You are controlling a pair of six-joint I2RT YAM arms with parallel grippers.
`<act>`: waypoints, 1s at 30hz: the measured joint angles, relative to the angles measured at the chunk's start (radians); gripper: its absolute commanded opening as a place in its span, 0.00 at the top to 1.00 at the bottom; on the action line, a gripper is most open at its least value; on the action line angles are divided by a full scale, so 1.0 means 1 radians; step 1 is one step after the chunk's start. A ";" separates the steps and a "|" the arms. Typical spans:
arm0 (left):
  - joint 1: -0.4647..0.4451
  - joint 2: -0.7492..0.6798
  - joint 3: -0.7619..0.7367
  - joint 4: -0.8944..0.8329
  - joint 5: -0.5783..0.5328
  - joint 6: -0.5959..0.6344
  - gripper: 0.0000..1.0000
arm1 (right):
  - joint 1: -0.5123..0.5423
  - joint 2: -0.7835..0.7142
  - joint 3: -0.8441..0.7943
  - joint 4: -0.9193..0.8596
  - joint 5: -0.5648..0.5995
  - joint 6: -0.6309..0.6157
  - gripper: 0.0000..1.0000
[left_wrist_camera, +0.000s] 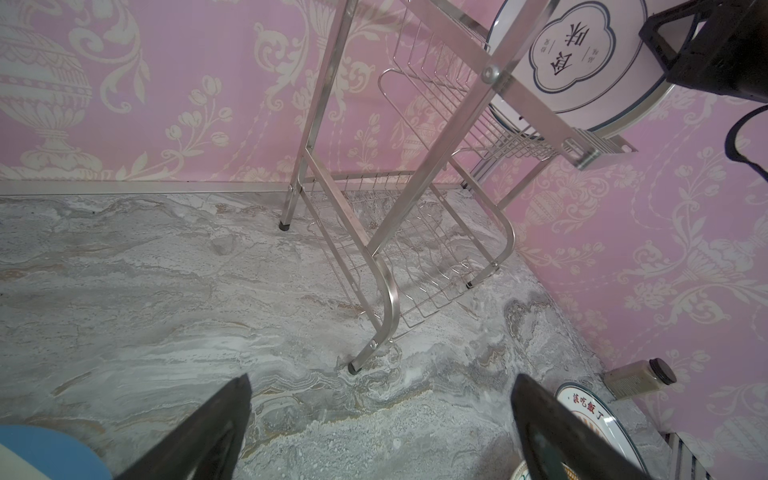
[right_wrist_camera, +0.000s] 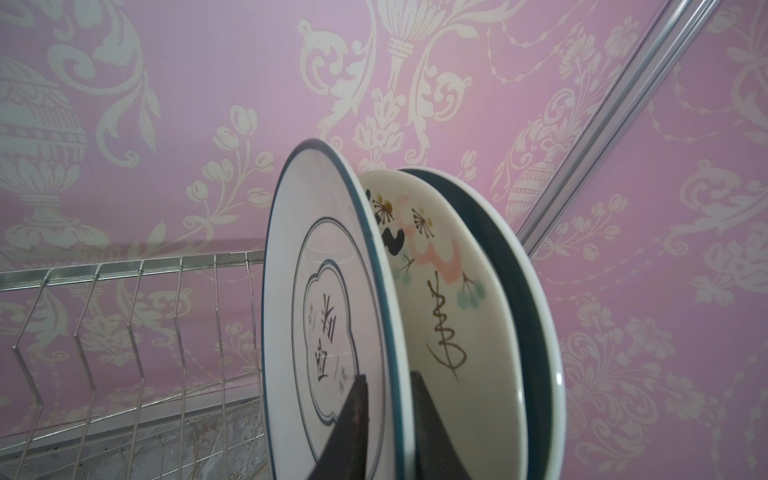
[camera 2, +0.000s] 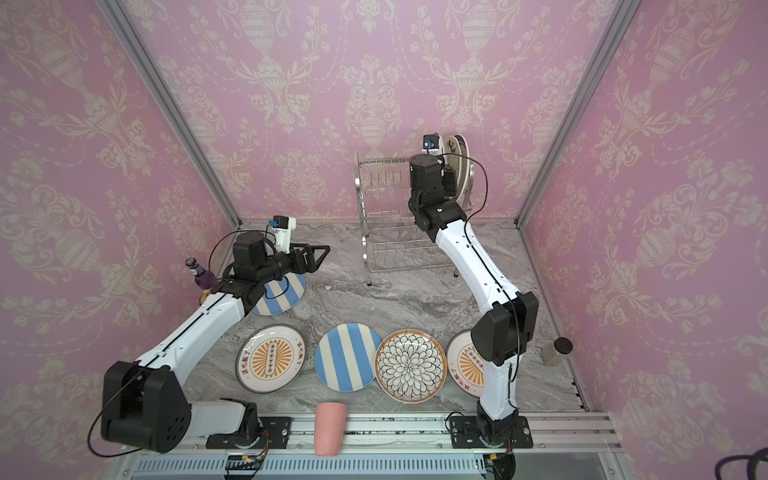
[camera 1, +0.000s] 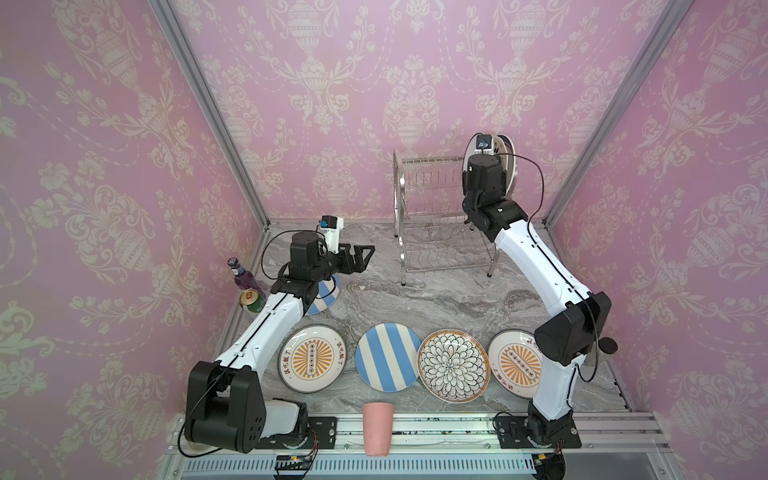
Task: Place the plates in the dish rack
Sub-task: 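Lower the white plate upright into the upper tier beside the cream plate, then open the right gripper and withdraw it from the rack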
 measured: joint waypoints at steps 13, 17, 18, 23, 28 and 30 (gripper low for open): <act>0.000 0.000 0.000 -0.001 -0.015 0.000 0.01 | 0.027 -0.005 0.050 -0.031 -0.003 -0.050 0.64; 0.005 -0.004 0.000 -0.020 -0.055 0.000 0.01 | 0.042 -0.022 0.050 -0.055 -0.002 -0.069 0.56; 0.008 -0.006 0.000 -0.026 -0.065 0.000 0.01 | 0.045 -0.029 0.050 -0.060 -0.003 -0.075 0.55; 0.028 -0.013 0.015 -0.068 -0.124 0.000 0.01 | 0.068 -0.105 0.058 -0.153 -0.072 -0.047 0.50; 0.035 -0.003 0.080 -0.155 -0.179 0.013 0.01 | 0.070 -0.238 0.059 -0.253 -0.219 0.039 0.48; 0.037 -0.002 0.085 -0.164 -0.187 0.015 0.01 | 0.069 -0.293 0.056 -0.279 -0.273 0.073 0.44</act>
